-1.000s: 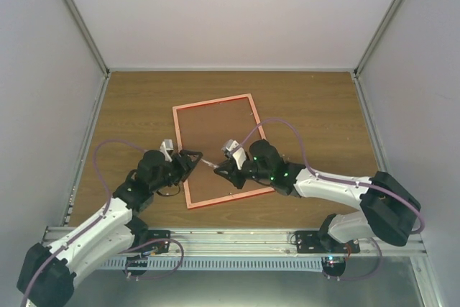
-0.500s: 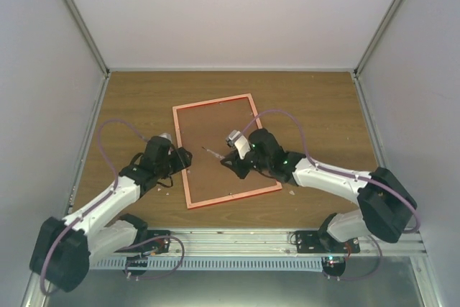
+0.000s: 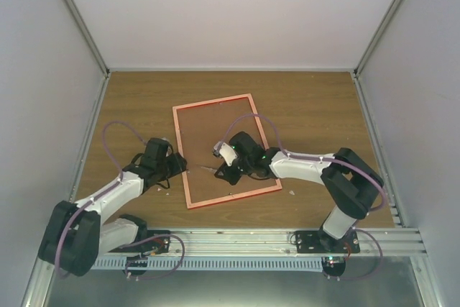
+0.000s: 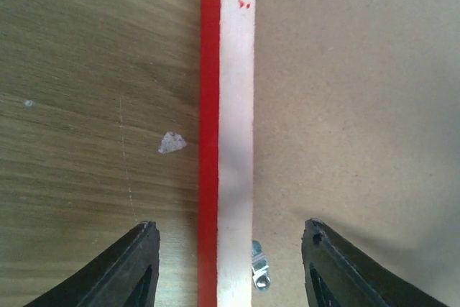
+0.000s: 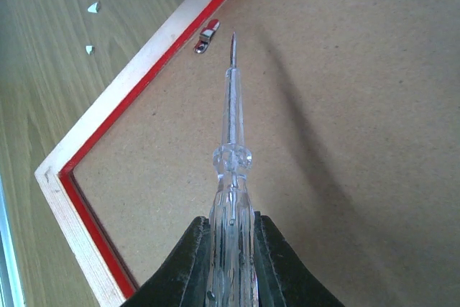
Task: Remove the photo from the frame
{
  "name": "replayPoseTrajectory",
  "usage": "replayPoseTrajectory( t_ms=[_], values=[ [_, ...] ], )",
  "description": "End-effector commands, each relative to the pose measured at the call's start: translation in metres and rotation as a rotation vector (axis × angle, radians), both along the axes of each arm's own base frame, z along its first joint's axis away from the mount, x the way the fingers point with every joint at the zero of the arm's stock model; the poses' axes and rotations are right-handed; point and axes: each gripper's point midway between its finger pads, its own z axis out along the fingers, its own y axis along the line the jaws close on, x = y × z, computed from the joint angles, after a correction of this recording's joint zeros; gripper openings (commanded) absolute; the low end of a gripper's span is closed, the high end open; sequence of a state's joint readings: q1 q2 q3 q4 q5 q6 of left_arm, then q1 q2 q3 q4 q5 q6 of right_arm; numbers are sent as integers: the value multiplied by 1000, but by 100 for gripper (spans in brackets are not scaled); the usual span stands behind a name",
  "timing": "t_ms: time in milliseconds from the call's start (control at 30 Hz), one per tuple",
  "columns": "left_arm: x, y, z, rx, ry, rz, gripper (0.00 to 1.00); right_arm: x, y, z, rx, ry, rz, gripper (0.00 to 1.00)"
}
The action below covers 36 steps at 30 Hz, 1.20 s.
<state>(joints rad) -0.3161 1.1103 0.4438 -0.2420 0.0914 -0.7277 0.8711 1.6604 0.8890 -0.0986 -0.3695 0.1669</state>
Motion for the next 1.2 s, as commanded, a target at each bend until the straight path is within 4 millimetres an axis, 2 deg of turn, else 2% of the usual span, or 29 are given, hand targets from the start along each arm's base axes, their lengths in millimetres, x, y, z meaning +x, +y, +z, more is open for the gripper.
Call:
replayPoseTrajectory(
  t_ms=[0,233,500,600,733,900,1167],
  values=[
    [13,-6,-3,-22,-34,-32,54,-4,11,3,16,3,47,1],
    [21,-9,-13,-13,-9,-61,40,-3,14,-1,-4,21,52,0],
    [15,-19,-18,-55,0,-111,18,-10,25,-9,-21,43,73,1],
    [13,-21,-19,-64,3,-121,14,-10,25,-15,-40,59,72,1],
    [11,-27,-19,-81,7,-139,12,-14,27,-21,-50,82,84,0],
    [10,-34,-17,-90,2,-152,11,-18,32,-18,-38,80,101,1],
    [9,-39,-17,-98,6,-150,10,-9,28,-10,-50,41,40,1]
  ],
)
